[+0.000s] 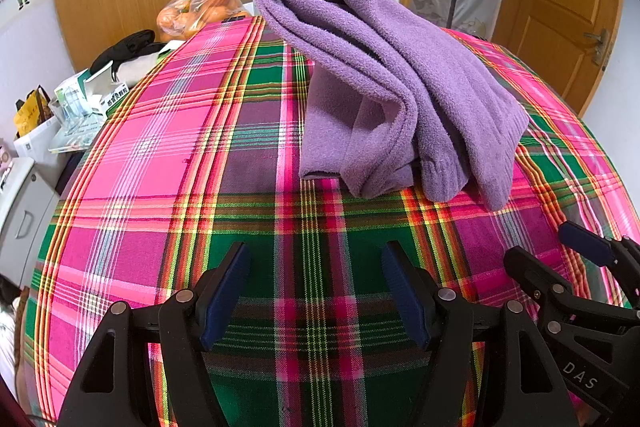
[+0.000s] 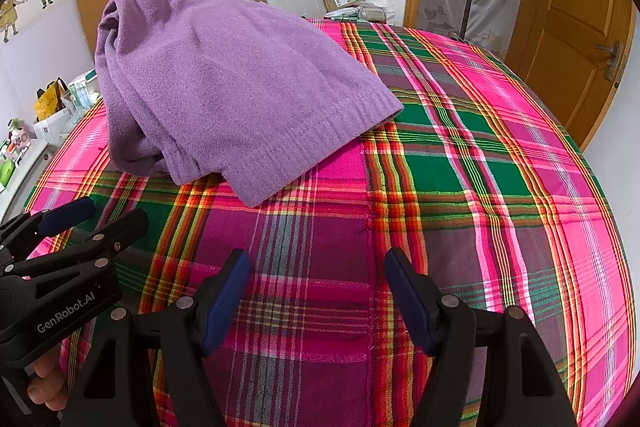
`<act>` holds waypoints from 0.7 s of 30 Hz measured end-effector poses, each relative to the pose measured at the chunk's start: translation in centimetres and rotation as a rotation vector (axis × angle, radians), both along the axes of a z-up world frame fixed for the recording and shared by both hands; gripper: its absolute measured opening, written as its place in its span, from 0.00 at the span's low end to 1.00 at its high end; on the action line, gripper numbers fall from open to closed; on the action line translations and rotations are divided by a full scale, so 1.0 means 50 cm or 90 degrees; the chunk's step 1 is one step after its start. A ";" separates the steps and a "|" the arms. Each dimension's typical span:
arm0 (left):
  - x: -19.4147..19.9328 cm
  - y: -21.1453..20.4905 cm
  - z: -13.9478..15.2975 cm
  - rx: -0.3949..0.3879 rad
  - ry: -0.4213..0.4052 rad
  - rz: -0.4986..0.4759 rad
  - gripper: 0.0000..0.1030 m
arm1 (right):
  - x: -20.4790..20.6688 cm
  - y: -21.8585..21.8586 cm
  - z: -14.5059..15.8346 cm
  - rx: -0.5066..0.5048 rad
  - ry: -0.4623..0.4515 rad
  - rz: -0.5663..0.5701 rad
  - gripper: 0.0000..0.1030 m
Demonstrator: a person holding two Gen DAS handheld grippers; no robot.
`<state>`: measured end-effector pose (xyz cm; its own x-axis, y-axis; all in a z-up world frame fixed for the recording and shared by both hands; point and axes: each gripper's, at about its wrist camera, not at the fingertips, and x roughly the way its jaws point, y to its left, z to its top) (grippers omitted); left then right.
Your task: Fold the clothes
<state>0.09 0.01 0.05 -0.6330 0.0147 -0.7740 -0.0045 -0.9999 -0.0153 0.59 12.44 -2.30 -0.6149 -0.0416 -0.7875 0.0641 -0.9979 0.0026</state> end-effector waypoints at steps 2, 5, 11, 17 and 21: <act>0.000 0.000 0.000 0.000 0.000 0.000 0.69 | 0.000 0.000 -0.001 0.000 0.000 0.000 0.68; 0.001 -0.001 0.000 -0.001 0.000 0.000 0.69 | -0.003 0.001 -0.004 0.000 0.000 0.000 0.68; -0.004 0.003 0.000 -0.003 0.000 0.006 0.69 | -0.005 0.004 -0.002 -0.004 -0.001 0.002 0.70; 0.003 0.002 0.003 0.001 -0.001 0.012 0.69 | -0.006 -0.002 -0.001 -0.005 0.001 0.003 0.65; 0.001 -0.003 0.004 0.002 -0.005 -0.004 0.69 | -0.010 -0.006 0.007 -0.041 0.013 0.042 0.50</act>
